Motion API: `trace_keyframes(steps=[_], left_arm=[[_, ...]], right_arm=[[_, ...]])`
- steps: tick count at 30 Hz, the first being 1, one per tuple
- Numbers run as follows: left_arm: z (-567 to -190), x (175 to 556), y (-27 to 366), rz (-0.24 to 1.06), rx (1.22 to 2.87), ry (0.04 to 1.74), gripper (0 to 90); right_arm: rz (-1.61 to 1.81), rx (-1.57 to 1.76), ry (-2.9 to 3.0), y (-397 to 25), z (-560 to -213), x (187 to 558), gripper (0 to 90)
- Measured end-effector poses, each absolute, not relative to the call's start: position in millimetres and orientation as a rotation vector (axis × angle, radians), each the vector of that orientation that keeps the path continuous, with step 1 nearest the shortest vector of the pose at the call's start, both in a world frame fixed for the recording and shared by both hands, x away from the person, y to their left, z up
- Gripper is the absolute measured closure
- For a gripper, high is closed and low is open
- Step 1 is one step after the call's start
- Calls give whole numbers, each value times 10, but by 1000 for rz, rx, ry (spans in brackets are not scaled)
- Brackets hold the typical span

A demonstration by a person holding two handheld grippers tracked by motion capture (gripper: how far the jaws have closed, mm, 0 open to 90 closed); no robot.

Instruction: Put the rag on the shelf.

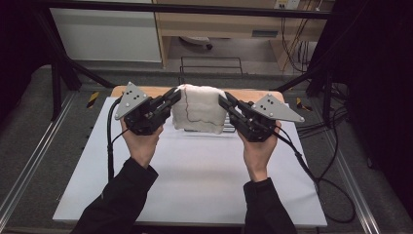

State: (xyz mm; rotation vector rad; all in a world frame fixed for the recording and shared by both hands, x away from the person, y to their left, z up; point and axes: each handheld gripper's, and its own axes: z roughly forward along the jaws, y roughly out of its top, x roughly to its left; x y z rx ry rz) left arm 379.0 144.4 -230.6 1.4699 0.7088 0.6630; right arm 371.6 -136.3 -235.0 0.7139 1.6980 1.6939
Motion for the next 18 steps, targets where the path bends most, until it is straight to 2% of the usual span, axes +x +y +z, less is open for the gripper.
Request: trace_keyframes(steps=[18], left_arm=[[-2109,4000,1355,679,1422,700,834]], right_arm=[[1707,714,1629,-1395,-2162,3881,801]])
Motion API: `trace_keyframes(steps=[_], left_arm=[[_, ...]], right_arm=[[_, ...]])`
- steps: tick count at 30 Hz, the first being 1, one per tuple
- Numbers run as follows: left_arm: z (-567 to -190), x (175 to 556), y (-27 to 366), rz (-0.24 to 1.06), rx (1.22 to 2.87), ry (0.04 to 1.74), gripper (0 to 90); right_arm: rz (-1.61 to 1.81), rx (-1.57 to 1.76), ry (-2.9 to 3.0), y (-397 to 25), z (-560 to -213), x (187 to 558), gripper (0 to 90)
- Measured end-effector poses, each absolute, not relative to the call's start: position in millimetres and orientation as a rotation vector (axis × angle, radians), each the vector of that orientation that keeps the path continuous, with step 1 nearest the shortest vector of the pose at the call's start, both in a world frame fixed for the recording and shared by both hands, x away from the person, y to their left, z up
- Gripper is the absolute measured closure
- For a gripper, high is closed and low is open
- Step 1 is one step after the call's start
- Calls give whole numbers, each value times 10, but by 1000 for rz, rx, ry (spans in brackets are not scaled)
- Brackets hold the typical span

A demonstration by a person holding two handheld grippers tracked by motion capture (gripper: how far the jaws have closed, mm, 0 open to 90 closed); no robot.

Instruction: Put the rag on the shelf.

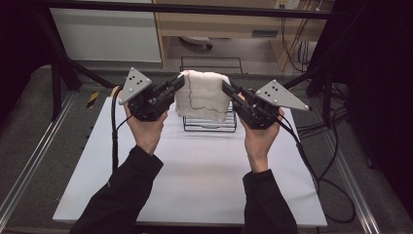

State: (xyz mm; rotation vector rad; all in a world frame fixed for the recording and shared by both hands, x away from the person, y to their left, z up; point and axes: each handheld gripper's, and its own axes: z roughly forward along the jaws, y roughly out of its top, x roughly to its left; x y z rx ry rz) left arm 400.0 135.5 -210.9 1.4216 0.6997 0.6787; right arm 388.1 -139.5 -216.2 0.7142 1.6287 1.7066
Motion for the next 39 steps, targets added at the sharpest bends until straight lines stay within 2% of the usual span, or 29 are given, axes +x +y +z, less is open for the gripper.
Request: trace_keyframes(steps=[22,39], left_arm=[[-1841,4277,1309,726,1389,690,834],[-1702,4520,1246,734,1388,702,834]], right_arm=[[1689,723,1584,-1375,-1862,4204,801],[1704,752,1561,-1405,-1791,4399,801]])
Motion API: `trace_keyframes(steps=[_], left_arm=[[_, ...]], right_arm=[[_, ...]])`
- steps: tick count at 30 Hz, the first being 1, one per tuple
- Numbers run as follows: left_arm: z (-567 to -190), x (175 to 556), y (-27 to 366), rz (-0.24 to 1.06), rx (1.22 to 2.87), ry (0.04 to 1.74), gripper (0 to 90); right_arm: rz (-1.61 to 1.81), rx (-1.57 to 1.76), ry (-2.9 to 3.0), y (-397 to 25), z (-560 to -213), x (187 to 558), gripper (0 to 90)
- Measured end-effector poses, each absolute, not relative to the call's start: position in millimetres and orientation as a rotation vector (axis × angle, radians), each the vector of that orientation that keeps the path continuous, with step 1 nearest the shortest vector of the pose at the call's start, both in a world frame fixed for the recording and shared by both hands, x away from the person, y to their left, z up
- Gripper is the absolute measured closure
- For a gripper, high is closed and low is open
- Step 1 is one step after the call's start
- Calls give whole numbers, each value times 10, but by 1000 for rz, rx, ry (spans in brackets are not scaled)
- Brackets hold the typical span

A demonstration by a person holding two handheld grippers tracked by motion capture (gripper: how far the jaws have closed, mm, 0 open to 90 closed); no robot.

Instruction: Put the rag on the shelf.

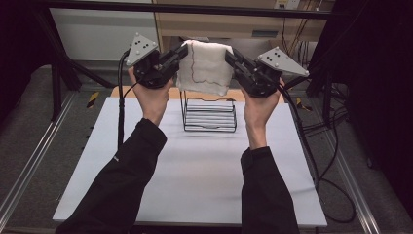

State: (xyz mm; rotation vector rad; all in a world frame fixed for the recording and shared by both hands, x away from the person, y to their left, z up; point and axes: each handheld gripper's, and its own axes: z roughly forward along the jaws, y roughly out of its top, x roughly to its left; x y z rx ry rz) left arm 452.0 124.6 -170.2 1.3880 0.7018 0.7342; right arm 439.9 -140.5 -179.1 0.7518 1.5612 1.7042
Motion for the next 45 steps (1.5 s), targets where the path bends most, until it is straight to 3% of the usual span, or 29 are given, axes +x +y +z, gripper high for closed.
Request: trace_keyframes(steps=[45], left_arm=[[-1617,5180,1081,753,1409,745,834]], right_arm=[[1678,844,1548,-1468,-1685,5118,800]])
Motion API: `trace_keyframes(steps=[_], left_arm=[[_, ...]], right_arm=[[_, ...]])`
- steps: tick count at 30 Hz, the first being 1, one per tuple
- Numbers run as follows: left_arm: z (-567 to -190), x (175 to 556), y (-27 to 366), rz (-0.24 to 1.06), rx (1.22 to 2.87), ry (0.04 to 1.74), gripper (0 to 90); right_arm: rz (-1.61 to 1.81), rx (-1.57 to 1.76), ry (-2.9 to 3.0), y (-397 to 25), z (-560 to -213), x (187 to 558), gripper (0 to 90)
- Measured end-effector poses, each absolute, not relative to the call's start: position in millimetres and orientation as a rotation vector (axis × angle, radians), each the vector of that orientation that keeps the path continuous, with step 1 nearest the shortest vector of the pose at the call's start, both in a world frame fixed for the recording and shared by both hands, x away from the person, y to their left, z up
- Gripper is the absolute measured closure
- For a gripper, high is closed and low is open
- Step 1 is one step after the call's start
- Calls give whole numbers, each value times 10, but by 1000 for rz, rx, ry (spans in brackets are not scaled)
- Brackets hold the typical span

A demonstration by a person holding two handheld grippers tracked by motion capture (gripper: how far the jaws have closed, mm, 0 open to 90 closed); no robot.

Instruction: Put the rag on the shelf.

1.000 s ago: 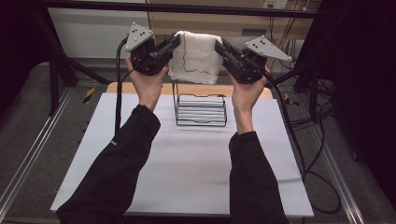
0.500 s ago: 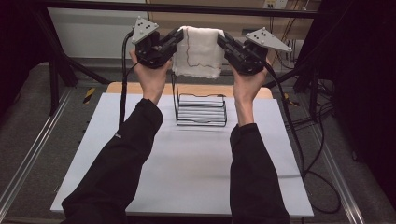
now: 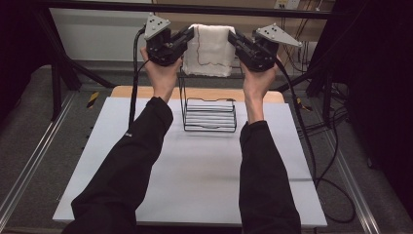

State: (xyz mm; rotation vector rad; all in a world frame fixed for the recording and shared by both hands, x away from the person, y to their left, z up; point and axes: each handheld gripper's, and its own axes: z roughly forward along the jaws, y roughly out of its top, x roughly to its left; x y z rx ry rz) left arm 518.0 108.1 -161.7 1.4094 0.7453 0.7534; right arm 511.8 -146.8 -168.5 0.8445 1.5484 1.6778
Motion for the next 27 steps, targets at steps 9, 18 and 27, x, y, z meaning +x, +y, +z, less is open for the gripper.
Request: trace_keyframes(steps=[9,18,27], left_arm=[[-1700,5259,1111,752,1434,757,834],[-1770,5256,1107,760,1473,753,834],[-1854,5252,1106,753,1500,748,834]], right_arm=[[1661,856,1572,-1440,-1740,5222,800],[1635,864,1602,-1447,-1801,5249,799],[1627,877,1626,-1468,-1911,5249,798]])
